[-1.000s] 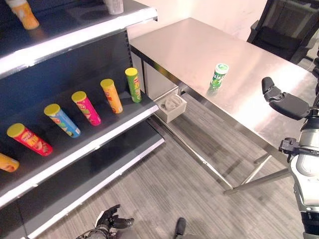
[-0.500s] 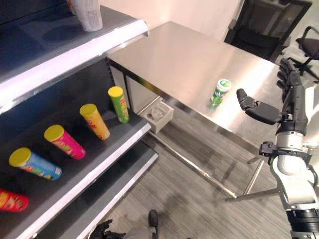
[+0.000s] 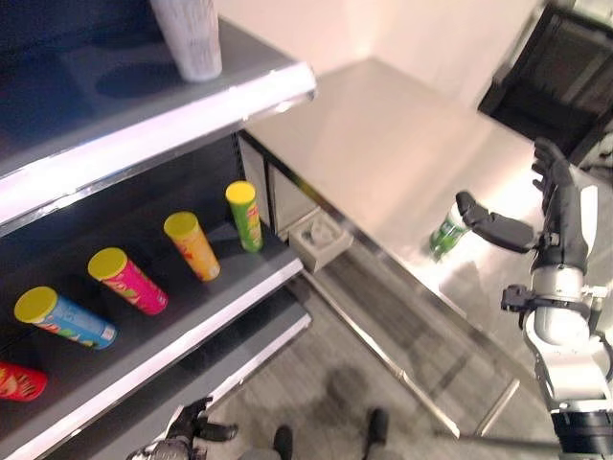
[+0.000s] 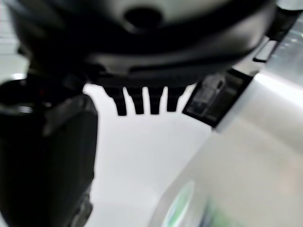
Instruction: Put the goods on the table back onto the shelves and tidy them up.
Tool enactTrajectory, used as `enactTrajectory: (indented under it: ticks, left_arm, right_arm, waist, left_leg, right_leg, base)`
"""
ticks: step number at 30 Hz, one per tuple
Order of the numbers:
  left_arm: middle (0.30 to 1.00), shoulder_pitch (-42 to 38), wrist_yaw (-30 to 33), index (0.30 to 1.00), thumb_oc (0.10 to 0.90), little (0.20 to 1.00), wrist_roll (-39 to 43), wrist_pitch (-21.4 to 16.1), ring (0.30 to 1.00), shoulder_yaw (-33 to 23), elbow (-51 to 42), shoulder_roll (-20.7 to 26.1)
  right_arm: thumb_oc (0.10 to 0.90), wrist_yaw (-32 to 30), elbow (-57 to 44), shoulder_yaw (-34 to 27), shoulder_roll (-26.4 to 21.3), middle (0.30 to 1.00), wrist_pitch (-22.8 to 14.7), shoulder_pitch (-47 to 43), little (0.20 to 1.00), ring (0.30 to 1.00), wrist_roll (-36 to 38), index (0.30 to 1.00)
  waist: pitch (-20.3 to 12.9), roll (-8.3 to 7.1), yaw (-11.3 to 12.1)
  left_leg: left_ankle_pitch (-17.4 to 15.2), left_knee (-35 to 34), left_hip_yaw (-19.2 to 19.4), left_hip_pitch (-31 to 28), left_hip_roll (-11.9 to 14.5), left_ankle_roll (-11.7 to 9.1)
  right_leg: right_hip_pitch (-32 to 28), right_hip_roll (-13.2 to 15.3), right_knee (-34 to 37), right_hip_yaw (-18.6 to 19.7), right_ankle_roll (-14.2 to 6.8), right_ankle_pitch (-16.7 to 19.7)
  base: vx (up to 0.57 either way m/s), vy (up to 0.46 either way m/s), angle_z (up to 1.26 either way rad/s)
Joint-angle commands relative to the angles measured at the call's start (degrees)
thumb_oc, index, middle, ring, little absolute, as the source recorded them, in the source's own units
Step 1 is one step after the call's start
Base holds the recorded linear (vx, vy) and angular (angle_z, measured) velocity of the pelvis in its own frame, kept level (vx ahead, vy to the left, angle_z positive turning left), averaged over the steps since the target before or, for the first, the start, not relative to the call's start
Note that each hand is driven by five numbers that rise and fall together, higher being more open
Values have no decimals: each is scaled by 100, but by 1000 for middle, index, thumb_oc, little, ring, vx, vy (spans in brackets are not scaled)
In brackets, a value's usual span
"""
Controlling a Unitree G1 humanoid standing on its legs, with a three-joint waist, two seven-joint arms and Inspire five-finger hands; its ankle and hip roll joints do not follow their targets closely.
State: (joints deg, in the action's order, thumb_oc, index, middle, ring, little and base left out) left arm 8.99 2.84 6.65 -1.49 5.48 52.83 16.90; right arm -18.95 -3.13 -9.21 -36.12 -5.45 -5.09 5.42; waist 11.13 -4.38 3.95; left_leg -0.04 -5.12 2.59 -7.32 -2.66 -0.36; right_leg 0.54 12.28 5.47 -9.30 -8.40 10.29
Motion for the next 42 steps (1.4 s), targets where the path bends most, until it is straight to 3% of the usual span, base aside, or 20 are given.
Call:
enactTrajectory:
  ticks: [1,9,10,17,23,29,42]
  left_arm:
    - [900,-229,-33,900,800,900,-61,-190,900,64,85,61]
    - [900,-124,-148,900,800,900,-49,-186,900,-61,149,36]
    - [900,-96,-184,900,800,900,-38,-200,900,-71,165,48]
    - [900,-85,-311,900,800,900,-69,-244,900,-107,226,32]
    - [900,-43,-347,900,800,900,-182,-265,900,-43,223,-3]
    - [900,-120,-317,900,800,900,-199,-289,900,101,33,76]
    - [900,-106,-241,900,800,900,-224,-274,900,194,185,96]
  right_arm:
    - [800,46,-442,-591,-574,900,-499,-582,900,900,203,900]
    - [800,894,-620,-546,-859,900,-609,-139,900,900,1022,900]
    - [800,1129,-642,-528,-894,900,-697,-24,900,900,1384,900]
    - [800,1596,-773,-516,-794,900,-661,407,900,900,1583,900]
    - [800,1660,-564,-361,-518,900,-551,566,900,900,1148,900]
    - [800,1525,-172,176,-706,900,-471,49,900,900,569,900]
    - [800,1398,412,761,-1010,900,-349,-509,900,900,243,900]
  waist:
    - [-293,24,-20]
    - [-307,16,-79]
    - [-307,19,-99]
    - [-312,98,-171]
    - [-309,228,-220]
    - [-278,350,-177]
    - [-251,317,48]
  left_leg:
    - [-58,14,174,492,522,-271]
    - [-19,12,203,446,766,-450]
    - [-13,12,218,434,799,-475]
    - [-3,12,246,396,860,-531]
    - [-11,12,256,365,872,-541]
    - [36,12,227,454,852,-565]
    - [64,12,59,611,802,-601]
  right_leg:
    - [-300,-88,-73,-313,-297,-629]
    - [-421,-268,-47,-379,-209,-810]
    - [-437,-289,-47,-377,-191,-830]
    - [-514,-338,-47,-413,-155,-906]
    - [-547,-332,-47,-453,-130,-920]
    - [-511,-291,-47,-548,-139,-907]
    - [-578,-206,-47,-889,-156,-915]
  base:
    - [46,-130,-1]
    - [14,-89,-2]
    - [7,-66,1]
    - [10,-32,2]
    - [10,-11,0]
    - [6,-1,4]
    - [17,-1,16]
